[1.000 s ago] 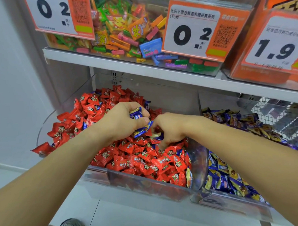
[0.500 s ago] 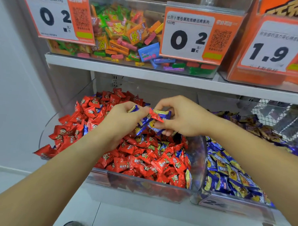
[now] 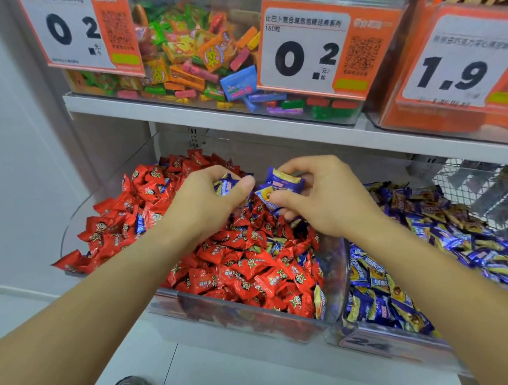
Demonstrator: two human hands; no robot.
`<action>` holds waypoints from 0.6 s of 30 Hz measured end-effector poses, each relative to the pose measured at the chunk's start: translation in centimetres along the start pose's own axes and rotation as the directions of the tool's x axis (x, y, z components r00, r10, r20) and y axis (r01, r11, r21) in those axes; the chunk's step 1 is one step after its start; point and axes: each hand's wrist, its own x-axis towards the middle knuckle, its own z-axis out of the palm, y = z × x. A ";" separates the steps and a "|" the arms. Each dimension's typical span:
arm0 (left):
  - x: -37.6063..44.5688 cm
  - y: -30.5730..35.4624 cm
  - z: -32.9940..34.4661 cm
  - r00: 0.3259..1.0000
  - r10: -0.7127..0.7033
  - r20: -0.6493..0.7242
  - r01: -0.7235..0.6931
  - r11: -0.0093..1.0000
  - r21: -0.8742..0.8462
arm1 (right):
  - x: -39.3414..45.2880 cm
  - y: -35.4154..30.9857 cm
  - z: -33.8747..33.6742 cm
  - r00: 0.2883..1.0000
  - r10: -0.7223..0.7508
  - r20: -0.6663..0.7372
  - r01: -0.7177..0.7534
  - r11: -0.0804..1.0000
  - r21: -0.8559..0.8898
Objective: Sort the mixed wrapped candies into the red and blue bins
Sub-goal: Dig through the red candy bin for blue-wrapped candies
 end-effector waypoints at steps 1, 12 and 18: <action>-0.1 0.5 0.7 0.998 -0.037 0.052 0.042 0.995 -0.092 | -0.5 -0.1 0.1 1.000 0.012 -0.017 -0.010 0.993 0.114; -2.5 6.0 7.3 0.930 -0.011 0.368 0.166 0.905 -0.391 | -7.0 0.7 -1.5 0.980 0.035 -0.195 0.016 0.967 0.253; -2.4 8.9 11.6 0.941 0.284 0.183 -0.273 0.958 -0.082 | -8.1 6.2 -6.7 0.924 0.146 -0.354 -0.021 0.943 0.333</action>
